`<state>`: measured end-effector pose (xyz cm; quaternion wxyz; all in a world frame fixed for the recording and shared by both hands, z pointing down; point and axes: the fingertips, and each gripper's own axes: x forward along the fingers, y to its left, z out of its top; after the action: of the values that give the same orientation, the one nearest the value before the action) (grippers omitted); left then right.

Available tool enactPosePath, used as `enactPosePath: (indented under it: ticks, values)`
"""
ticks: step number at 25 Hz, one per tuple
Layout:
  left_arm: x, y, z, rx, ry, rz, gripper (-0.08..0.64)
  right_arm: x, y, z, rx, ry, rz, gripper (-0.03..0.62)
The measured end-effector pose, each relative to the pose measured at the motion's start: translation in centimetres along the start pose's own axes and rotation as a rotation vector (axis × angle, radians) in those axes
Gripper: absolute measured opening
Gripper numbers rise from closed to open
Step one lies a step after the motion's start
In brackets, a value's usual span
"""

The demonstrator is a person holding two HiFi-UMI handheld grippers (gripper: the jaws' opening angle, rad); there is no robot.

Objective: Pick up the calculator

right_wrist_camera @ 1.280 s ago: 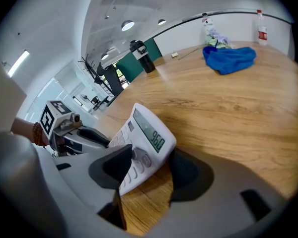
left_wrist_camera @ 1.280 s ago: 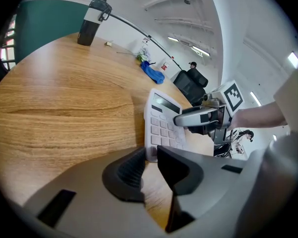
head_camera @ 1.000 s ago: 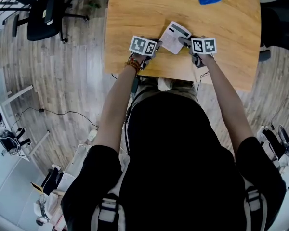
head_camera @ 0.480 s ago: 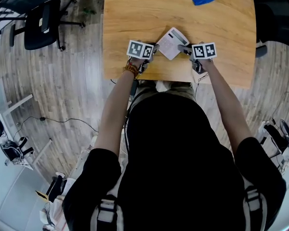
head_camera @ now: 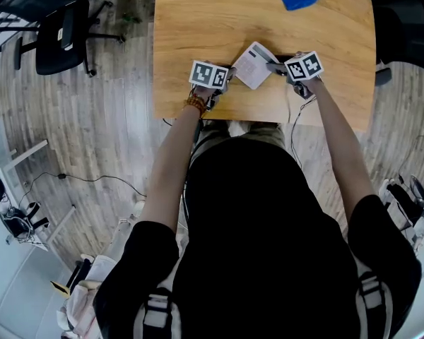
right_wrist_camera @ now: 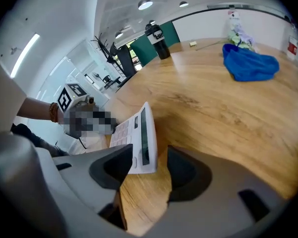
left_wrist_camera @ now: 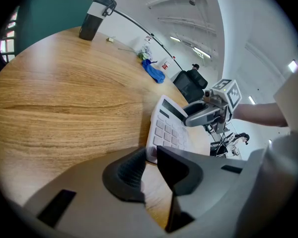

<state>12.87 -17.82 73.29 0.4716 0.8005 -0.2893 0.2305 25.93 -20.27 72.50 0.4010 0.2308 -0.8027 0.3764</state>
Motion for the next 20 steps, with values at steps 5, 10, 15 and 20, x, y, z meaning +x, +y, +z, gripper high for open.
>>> enactPosePath:
  ticks: [5, 10, 15, 20]
  values:
    - [-0.1, 0.1, 0.1, -0.009, 0.005, -0.005, 0.086, 0.5, 0.2, 2.5, -0.059, 0.037, 0.037, 0.235]
    - [0.2, -0.1, 0.1, 0.013, -0.006, 0.011, 0.086, 2.7, 1.7, 3.0, -0.084, 0.087, 0.085, 0.235]
    - [0.3, -0.1, 0.0, 0.009, -0.005, 0.005, 0.086, 4.0, 2.1, 2.2, -0.052, 0.100, 0.088, 0.230]
    - [-0.1, 0.0, 0.0, 0.009, -0.004, 0.003, 0.086, 3.9, 2.6, 2.2, -0.021, 0.080, 0.093, 0.216]
